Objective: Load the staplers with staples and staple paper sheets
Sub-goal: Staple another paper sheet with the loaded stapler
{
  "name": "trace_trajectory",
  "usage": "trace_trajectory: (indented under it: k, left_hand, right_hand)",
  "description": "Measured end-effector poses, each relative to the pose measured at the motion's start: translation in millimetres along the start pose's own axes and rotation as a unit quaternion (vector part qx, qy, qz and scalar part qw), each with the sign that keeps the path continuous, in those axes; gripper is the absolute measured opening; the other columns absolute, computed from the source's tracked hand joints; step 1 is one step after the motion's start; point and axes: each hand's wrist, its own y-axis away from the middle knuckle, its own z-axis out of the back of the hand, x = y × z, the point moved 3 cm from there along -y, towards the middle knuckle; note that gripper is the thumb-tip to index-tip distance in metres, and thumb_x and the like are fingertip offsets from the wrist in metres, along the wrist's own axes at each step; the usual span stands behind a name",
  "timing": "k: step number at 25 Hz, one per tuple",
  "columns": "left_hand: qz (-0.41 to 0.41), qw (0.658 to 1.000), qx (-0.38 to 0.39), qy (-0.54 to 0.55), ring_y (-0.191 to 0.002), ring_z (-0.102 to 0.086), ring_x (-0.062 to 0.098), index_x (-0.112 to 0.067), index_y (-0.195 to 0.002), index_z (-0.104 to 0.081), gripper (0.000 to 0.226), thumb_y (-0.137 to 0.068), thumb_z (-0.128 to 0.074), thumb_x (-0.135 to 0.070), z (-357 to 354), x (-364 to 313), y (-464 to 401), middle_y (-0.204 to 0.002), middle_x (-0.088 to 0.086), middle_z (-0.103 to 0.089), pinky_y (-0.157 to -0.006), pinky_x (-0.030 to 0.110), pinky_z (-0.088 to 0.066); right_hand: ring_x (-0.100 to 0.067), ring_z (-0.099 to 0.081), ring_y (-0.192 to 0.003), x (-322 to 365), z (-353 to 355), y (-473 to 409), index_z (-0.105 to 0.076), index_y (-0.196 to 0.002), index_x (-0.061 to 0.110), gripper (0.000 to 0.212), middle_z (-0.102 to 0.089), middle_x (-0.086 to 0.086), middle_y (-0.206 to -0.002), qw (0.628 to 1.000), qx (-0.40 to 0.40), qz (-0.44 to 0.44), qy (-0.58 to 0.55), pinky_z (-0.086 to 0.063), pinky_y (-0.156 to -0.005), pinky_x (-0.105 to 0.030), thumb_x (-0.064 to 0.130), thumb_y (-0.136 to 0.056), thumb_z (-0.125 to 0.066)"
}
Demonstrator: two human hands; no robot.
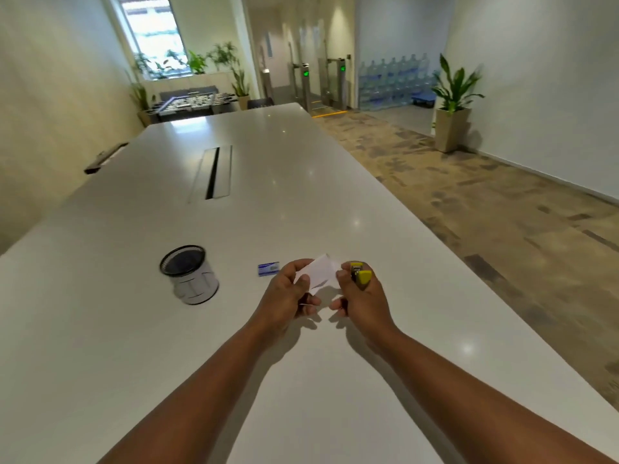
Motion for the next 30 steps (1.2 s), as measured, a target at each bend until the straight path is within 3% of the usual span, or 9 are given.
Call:
trace_trajectory:
  k: [4, 8, 11, 15, 17, 20, 22, 27, 30]
  left_hand:
    - [-0.014, 0.994, -0.04, -0.097, -0.064, -0.059, 0.01, -0.031, -0.134, -0.055, 0.036, -0.104, -0.054, -0.012, 51, 5, 27, -0.108, 0.005, -0.066, -0.062, 0.023, -0.054]
    - [-0.001, 0.987, -0.072, -0.141, -0.072, -0.066, 0.01, -0.026, -0.123, -0.056, 0.037, -0.093, -0.07, -0.011, 82, 14, 40, -0.101, 0.002, -0.075, -0.062, 0.02, -0.052]
    - [-0.002, 0.988, -0.081, -0.131, -0.081, -0.073, 0.014, -0.016, -0.107, -0.066, 0.024, -0.087, -0.076, -0.008, 89, 22, 42, -0.094, 0.003, -0.077, -0.068, 0.022, -0.058]
    - [-0.025, 0.993, -0.108, 0.047, -0.092, -0.071, 0.036, -0.007, -0.109, -0.067, 0.025, -0.087, -0.075, -0.001, 86, 35, 36, -0.098, 0.028, -0.07, -0.091, 0.052, -0.057]
    - [-0.032, 0.986, -0.137, 0.089, -0.097, -0.071, 0.041, -0.005, -0.111, -0.065, 0.027, -0.087, -0.073, 0.003, 81, 43, 30, -0.102, 0.03, -0.068, -0.094, 0.059, -0.056]
    - [-0.044, 0.988, -0.118, 0.089, -0.093, -0.071, 0.036, -0.004, -0.107, -0.068, 0.023, -0.087, -0.073, 0.005, 76, 51, 23, -0.096, 0.023, -0.072, -0.093, 0.058, -0.055]
    - [-0.048, 0.992, -0.096, 0.062, -0.091, -0.07, 0.033, -0.01, -0.107, -0.073, 0.023, -0.087, -0.073, 0.002, 75, 56, 20, -0.092, 0.017, -0.073, -0.091, 0.056, -0.057]
    - [-0.053, 0.993, -0.103, 0.007, -0.082, -0.065, 0.018, -0.019, -0.118, -0.071, 0.029, -0.093, -0.07, -0.004, 78, 58, 19, -0.08, 0.003, -0.067, -0.085, 0.04, -0.059]
    - [-0.045, 0.993, -0.106, 0.037, -0.089, -0.066, 0.023, -0.015, -0.116, -0.069, 0.024, -0.097, -0.062, -0.002, 82, 57, 20, -0.088, 0.012, -0.069, -0.087, 0.043, -0.057]
  right_hand:
    - [-0.019, -0.067, -0.072, -11, -40, 6, -0.057, -0.127, 0.027, 0.024, -0.071, -0.003, -0.095, 0.997, 0.031, -0.024, -0.063, -0.052, -0.054, -0.031, 0.024, -0.103, -0.055]
    - [-0.014, -0.065, -0.106, -17, -62, 4, -0.063, -0.128, 0.016, 0.027, -0.069, -0.004, -0.12, 0.997, 0.078, 0.01, -0.015, -0.05, -0.077, -0.014, 0.021, -0.102, -0.057]
    - [-0.011, -0.065, -0.103, -18, -73, 6, -0.063, -0.126, 0.021, 0.025, -0.069, 0.001, -0.118, 0.982, 0.167, 0.051, 0.069, -0.051, -0.08, -0.015, 0.022, -0.102, -0.056]
    - [-0.023, -0.07, -0.095, -30, -77, 5, -0.066, -0.113, 0.024, 0.018, -0.073, -0.001, -0.102, 0.971, 0.193, 0.074, 0.118, -0.059, -0.081, -0.037, 0.016, -0.099, -0.059]
    - [-0.027, -0.07, -0.094, -34, -76, 4, -0.067, -0.112, 0.016, 0.018, -0.073, -0.011, -0.1, 0.976, 0.196, 0.046, 0.079, -0.059, -0.081, -0.036, 0.009, -0.098, -0.059]
    - [-0.024, -0.067, -0.089, -32, -77, 5, -0.064, -0.12, 0.002, 0.021, -0.067, -0.028, -0.107, 0.974, 0.224, -0.018, -0.04, -0.059, -0.072, -0.026, 0.006, -0.101, -0.056]
    - [-0.017, -0.069, -0.085, -33, -76, 1, -0.061, -0.128, 0.008, 0.026, -0.069, -0.022, -0.104, 0.971, 0.219, -0.033, -0.085, -0.057, -0.072, -0.023, 0.008, -0.102, -0.053]
    - [-0.033, -0.057, -0.089, -46, -75, -7, -0.064, -0.113, 0.011, 0.017, -0.061, -0.018, -0.094, 0.97, 0.218, -0.022, -0.102, -0.049, -0.084, -0.045, 0.008, -0.098, -0.058]
    - [-0.029, -0.056, -0.088, -45, -73, -8, -0.059, -0.108, 0.003, 0.009, -0.059, -0.015, -0.094, 0.971, 0.213, -0.034, -0.103, -0.052, -0.08, -0.038, 0.001, -0.099, -0.056]
